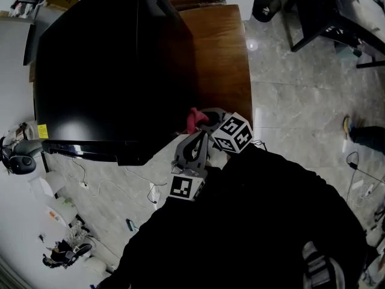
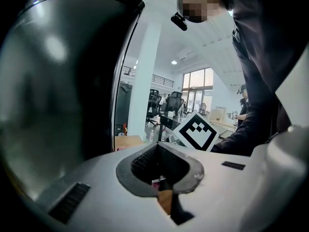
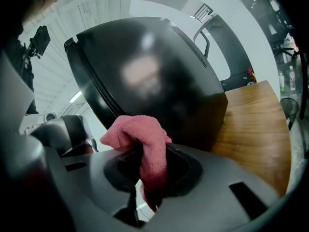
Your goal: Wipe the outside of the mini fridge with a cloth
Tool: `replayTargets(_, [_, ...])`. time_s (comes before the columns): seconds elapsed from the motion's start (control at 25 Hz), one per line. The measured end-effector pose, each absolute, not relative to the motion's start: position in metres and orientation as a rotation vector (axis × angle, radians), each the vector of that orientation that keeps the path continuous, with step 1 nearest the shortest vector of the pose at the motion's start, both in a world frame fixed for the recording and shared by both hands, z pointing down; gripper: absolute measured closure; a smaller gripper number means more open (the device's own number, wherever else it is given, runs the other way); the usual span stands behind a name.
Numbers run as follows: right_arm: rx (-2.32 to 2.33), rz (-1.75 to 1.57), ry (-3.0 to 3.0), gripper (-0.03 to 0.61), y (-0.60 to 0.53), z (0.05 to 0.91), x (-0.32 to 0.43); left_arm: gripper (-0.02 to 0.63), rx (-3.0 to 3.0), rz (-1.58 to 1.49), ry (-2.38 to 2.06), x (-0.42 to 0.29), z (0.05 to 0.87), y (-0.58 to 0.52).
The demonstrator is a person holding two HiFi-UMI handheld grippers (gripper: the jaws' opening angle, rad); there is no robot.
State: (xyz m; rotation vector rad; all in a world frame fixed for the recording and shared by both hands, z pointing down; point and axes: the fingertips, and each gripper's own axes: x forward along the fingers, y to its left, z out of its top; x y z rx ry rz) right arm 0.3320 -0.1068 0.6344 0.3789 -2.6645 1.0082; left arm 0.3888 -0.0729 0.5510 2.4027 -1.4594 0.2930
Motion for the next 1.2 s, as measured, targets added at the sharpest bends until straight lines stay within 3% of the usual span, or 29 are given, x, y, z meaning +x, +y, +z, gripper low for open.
replayTargets(0.52, [0.368, 1.011, -2.687, 0.503, -0.144, 0.640, 0.335, 0.607, 2.367, 0.289, -1.561, 0.391, 0.547, -0.098])
replayTargets(1.2, [0.596, 0.826, -2.687, 0.503, -0.288, 0.658, 0.329, 0.607, 2.305, 0.211, -1.659, 0.406, 0.534, -0.183])
